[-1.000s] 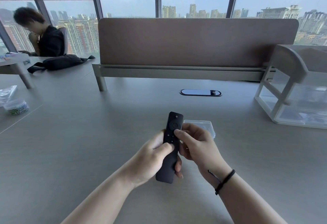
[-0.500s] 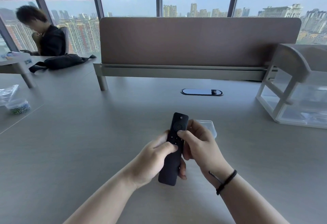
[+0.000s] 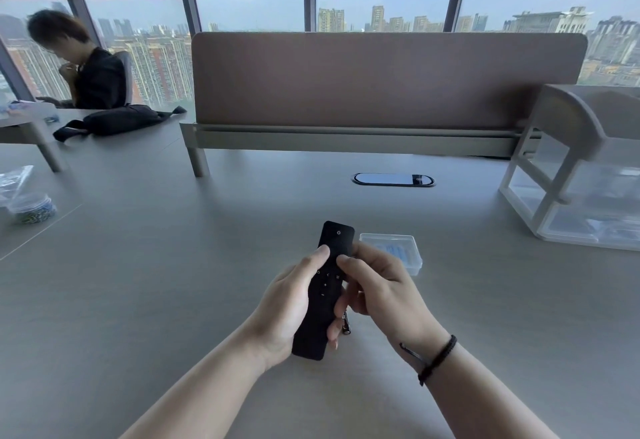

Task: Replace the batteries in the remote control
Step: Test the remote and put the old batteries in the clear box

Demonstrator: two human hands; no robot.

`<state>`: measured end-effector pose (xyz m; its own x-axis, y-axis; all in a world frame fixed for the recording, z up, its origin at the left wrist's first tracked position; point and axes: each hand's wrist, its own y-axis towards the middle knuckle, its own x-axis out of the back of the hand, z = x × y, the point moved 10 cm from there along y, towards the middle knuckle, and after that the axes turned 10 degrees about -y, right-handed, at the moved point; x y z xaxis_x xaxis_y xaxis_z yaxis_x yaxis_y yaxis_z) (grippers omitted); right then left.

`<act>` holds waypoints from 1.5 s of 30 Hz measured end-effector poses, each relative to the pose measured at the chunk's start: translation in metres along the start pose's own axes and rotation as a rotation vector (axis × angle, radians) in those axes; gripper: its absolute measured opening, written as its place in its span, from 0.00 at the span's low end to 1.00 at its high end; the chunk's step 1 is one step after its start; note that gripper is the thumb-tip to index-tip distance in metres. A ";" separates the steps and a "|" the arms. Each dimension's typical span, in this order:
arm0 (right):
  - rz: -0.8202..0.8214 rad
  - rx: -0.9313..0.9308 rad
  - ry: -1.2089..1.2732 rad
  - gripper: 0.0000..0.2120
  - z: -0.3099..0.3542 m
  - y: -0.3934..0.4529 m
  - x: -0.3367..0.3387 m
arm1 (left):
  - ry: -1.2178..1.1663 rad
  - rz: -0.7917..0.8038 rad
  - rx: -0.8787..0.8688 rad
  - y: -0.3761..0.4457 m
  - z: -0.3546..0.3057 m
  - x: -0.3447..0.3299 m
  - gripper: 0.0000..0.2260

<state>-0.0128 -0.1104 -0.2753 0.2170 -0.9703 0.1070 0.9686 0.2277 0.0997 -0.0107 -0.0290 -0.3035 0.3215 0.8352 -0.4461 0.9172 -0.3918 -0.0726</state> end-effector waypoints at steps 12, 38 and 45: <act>-0.055 0.058 -0.072 0.09 0.002 0.003 0.004 | 0.052 -0.103 -0.066 0.000 -0.013 0.011 0.20; -0.257 -0.150 -0.493 0.05 -0.044 0.018 0.051 | 1.411 -0.769 -0.364 -0.005 -0.071 0.094 0.25; -0.237 -0.207 -0.687 0.09 -0.049 0.018 0.060 | 1.639 -0.331 -0.357 -0.005 -0.023 0.003 0.33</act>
<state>0.0233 -0.1683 -0.3159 -0.0591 -0.7063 0.7054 0.9976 -0.0669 0.0166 -0.0092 -0.0152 -0.2843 -0.2006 0.4385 0.8760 0.9194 -0.2246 0.3229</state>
